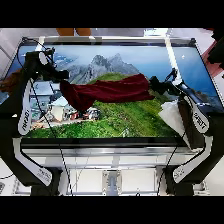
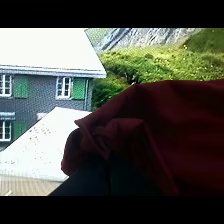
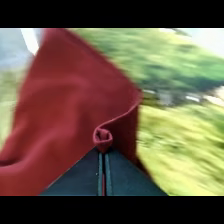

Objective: Fold the shirts.

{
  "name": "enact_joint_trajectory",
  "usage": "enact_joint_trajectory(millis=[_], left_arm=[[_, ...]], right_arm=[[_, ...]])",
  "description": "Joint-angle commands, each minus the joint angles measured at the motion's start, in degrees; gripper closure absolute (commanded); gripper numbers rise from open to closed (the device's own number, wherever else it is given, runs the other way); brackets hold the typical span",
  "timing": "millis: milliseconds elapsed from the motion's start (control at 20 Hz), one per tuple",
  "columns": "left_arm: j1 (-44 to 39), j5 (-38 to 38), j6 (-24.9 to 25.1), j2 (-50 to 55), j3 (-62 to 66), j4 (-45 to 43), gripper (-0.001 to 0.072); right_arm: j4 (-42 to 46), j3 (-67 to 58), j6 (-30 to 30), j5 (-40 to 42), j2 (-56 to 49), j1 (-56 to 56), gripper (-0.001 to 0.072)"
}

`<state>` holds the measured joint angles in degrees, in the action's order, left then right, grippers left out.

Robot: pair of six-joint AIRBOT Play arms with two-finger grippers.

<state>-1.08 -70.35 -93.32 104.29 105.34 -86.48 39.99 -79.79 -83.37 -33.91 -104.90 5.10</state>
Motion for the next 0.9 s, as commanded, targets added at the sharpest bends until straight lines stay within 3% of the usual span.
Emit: enact_joint_trajectory(millis=[0,300,450,550,700,850], left_arm=[[0.0,1.1,-0.1,-0.3,0.2,-0.1,0.0697],[0.1,5.6,-0.2,-8.9,0.3,-1.0,0.0697],[0.4,6.3,0.2,-17.6,0.3,-1.3,0.0697],[0.3,6.6,3.1,-25.8,0.5,0.4,0.0697],[0.4,2.5,7.4,-39.7,0.9,0.2,0.0697],[0.3,-2.7,7.9,-51.7,0.9,0.9,0.0697]], right_arm=[[0.4,-5.3,2.9,-6.2,1.3,0.7,0.0677],[18.8,-12.2,0.0,-18.3,13.3,3.4,0.068],[25.6,-13.8,-0.3,-24.3,21.9,4.5,0.0681],[29.1,-15.8,1.2,-28.1,28.4,4.5,0.0681],[31.9,-19.3,3.0,-34.3,40.9,4.5,0.0681],[38.2,-21.5,2.7,-33.2,53.4,4.5,0.0682]])
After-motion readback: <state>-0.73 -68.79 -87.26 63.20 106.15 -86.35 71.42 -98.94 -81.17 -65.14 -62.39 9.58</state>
